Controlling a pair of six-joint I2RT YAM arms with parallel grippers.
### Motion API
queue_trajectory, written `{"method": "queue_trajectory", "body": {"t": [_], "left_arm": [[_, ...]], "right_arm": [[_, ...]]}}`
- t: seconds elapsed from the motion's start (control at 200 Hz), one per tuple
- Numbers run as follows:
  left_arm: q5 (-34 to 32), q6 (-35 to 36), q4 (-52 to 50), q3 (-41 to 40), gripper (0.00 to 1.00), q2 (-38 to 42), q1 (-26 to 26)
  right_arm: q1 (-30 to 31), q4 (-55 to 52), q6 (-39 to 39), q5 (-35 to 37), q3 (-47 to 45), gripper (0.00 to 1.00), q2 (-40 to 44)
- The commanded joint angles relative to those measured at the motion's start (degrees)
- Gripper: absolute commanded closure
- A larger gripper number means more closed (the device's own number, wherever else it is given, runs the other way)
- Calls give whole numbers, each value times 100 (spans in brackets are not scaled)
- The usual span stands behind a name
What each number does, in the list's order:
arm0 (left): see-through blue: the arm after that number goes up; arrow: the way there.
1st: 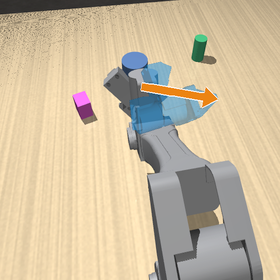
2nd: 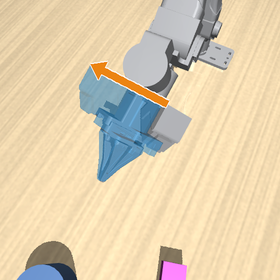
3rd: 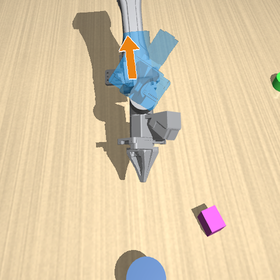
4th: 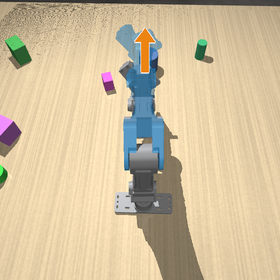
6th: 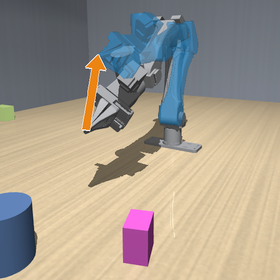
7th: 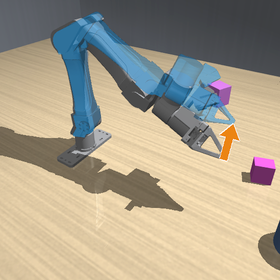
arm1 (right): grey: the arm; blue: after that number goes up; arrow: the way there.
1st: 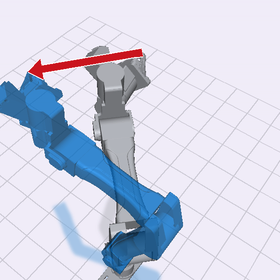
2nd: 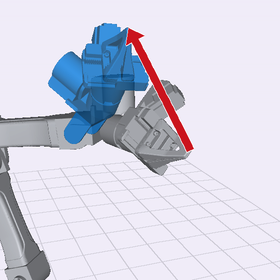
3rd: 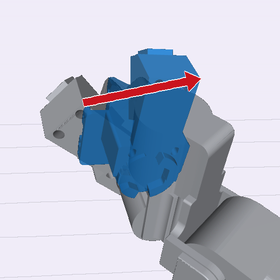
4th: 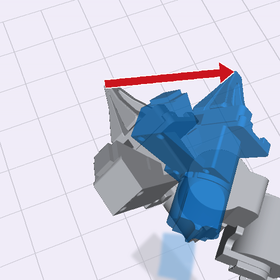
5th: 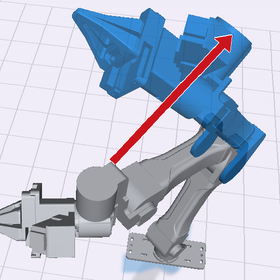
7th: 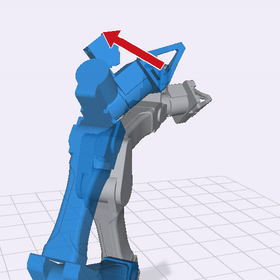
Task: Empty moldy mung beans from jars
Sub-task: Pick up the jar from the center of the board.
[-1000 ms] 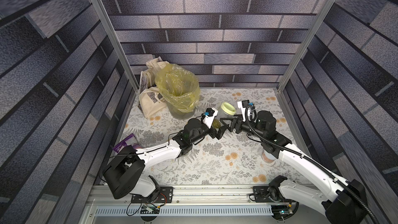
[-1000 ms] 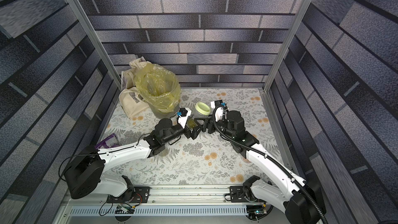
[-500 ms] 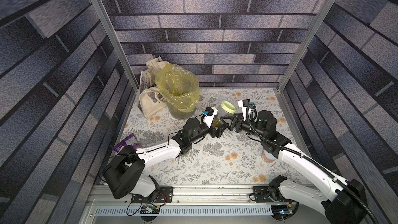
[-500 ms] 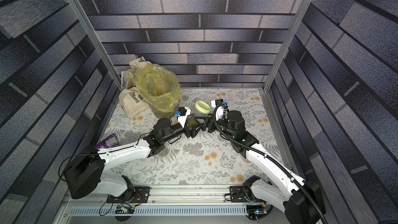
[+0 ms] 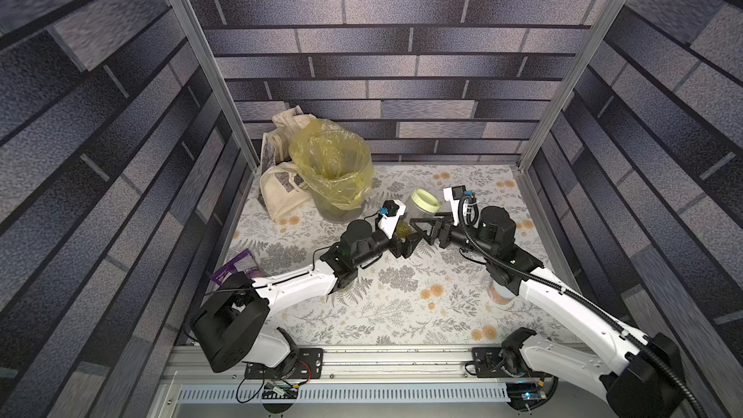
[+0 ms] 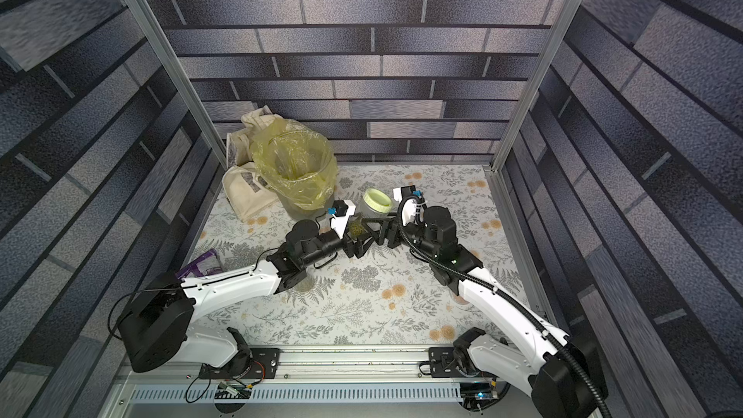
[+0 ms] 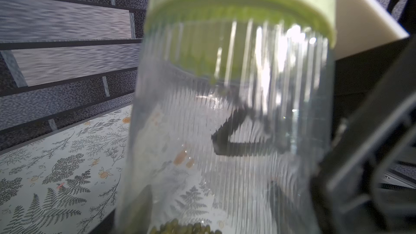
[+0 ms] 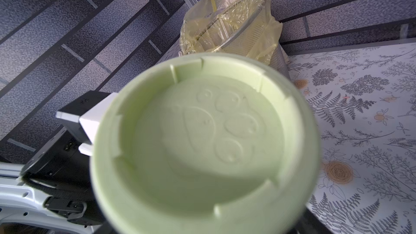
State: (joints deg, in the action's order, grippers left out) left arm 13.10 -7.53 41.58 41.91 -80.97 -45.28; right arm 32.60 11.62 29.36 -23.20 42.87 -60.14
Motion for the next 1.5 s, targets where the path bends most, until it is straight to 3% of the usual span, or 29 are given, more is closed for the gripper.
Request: {"method": "queue_trajectory", "body": {"t": [0.0,0.296,0.466,0.902,1.102,1.257,1.498], "left_arm": [[43,23,215,100,31,283,49],[78,32,482,-25,36,288,42],[12,62,425,-50,36,371,34],[-117,72,181,-60,37,500,91],[-177,100,84,-211,38,702,242],[-227,210,-31,-271,38,815,299],[-376,549,-379,-297,38,965,305]], "right_arm": [[-17,222,-120,-3,-102,31,138],[-17,104,-247,96,-80,16,146],[-17,134,-265,200,-111,0,134],[-17,-24,-89,448,-107,0,342],[-17,-58,-126,-37,38,0,289],[-24,2,305,151,-11,0,301],[-24,592,-52,758,-530,0,1017]]}}
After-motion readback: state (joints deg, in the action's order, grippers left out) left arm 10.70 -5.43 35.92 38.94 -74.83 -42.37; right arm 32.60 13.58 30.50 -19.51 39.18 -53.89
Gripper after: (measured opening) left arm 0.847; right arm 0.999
